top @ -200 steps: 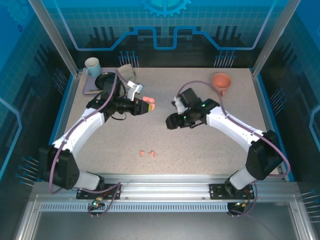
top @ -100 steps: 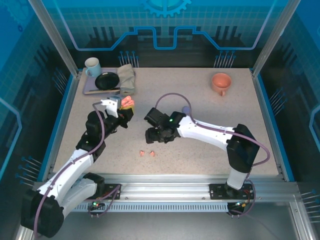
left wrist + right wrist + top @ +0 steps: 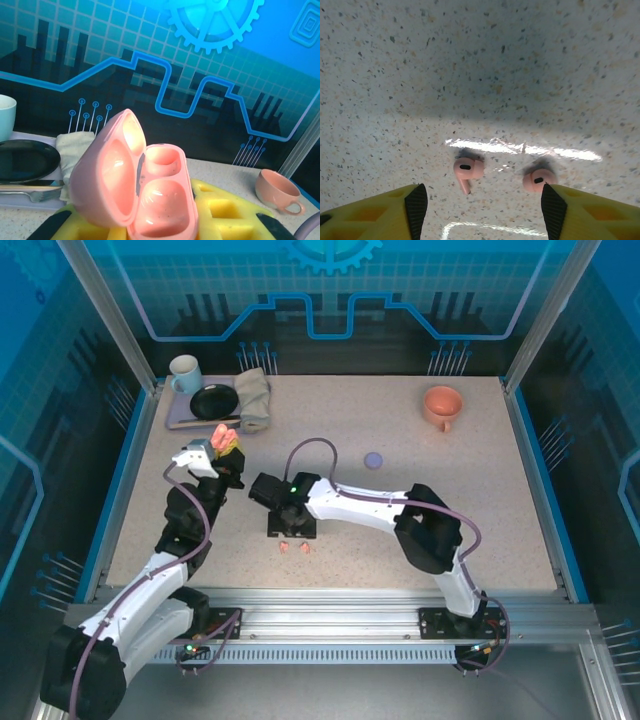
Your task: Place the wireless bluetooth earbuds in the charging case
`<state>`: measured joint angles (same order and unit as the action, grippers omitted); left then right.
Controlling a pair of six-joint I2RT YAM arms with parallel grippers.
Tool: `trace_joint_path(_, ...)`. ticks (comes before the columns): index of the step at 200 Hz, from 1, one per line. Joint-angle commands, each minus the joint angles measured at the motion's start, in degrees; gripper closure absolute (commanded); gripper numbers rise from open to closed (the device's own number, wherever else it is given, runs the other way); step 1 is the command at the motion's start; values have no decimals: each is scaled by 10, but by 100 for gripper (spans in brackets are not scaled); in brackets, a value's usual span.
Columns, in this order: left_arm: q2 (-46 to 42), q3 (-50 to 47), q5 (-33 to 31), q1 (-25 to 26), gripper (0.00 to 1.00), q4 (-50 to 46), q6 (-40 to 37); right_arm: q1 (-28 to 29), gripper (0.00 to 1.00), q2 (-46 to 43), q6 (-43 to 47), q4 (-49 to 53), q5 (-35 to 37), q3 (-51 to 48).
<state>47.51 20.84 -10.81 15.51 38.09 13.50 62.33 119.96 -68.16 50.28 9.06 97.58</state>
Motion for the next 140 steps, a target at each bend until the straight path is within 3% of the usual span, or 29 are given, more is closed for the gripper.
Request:
trace_joint_path(1,-9,16,-12,1,100,37,2,15,36,32,-67,54,12,39)
trace_joint_path(140,-19,12,-3,0,100,30,-25,23,42,153,-102,93,-24,143)
